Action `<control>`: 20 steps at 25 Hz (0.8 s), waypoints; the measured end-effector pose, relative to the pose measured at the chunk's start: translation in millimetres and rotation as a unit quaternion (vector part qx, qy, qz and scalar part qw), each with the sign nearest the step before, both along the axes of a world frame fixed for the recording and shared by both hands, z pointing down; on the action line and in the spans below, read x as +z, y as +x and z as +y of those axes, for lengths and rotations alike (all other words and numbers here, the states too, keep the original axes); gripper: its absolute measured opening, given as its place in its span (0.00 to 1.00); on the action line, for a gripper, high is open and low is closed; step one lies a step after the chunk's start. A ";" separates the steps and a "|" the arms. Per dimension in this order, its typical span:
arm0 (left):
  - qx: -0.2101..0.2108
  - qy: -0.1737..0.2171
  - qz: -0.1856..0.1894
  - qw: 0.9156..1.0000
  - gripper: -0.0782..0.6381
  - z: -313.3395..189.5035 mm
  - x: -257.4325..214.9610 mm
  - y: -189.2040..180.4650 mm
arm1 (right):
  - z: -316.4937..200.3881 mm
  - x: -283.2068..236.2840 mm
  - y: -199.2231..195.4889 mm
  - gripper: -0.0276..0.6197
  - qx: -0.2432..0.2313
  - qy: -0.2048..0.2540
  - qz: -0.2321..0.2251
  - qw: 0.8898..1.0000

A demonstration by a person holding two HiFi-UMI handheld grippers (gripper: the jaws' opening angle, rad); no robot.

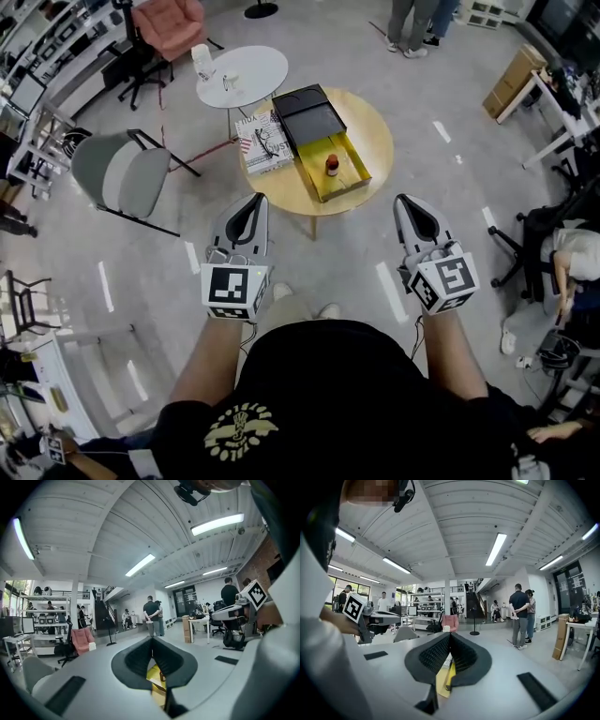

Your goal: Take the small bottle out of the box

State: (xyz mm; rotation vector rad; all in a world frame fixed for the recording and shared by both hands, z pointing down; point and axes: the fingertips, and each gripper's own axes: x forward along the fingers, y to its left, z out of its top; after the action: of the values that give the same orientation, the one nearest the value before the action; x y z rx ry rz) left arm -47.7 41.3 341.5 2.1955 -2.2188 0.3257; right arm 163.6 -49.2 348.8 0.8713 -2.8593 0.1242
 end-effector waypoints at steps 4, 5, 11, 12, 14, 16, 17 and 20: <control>-0.001 -0.001 -0.004 1.000 0.13 0.0 0.5 -7.8 | -4.5 3.9 -6.8 0.06 0.002 -0.003 -0.003 1.000; 0.000 0.000 -0.005 1.000 0.13 -1.2 0.5 -10.9 | -5.3 4.6 -9.7 0.07 0.002 -0.003 -0.003 1.000; 0.018 0.001 -0.005 1.000 0.13 -20.6 1.4 -19.4 | -13.0 5.5 -21.7 0.07 0.010 -0.005 -0.002 1.000; 0.021 0.003 -0.005 1.000 0.13 -26.3 0.2 -21.2 | -16.5 4.3 -24.4 0.07 0.012 -0.004 -0.002 1.000; 0.028 0.006 -0.006 1.000 0.13 -38.2 -2.5 -24.6 | -23.9 2.9 -29.2 0.07 0.014 -0.003 -0.001 1.000; 0.033 0.009 -0.007 0.999 0.13 -49.1 -3.8 -27.2 | -30.7 6.0 -32.4 0.07 0.013 -0.001 0.002 1.000; 0.035 0.010 -0.007 0.999 0.13 -54.6 -3.7 -28.9 | -34.5 7.7 -33.8 0.07 0.015 -0.003 0.004 1.000; 0.040 0.009 -0.005 0.999 0.13 -70.9 -0.6 -36.1 | -47.4 8.9 -39.9 0.06 0.027 -0.008 0.006 1.000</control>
State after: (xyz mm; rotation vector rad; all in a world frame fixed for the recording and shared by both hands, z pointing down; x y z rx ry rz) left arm -83.9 -29.6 340.9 2.3019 -2.1511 0.3188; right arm 123.7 -96.6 357.8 0.9417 -2.8208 0.1479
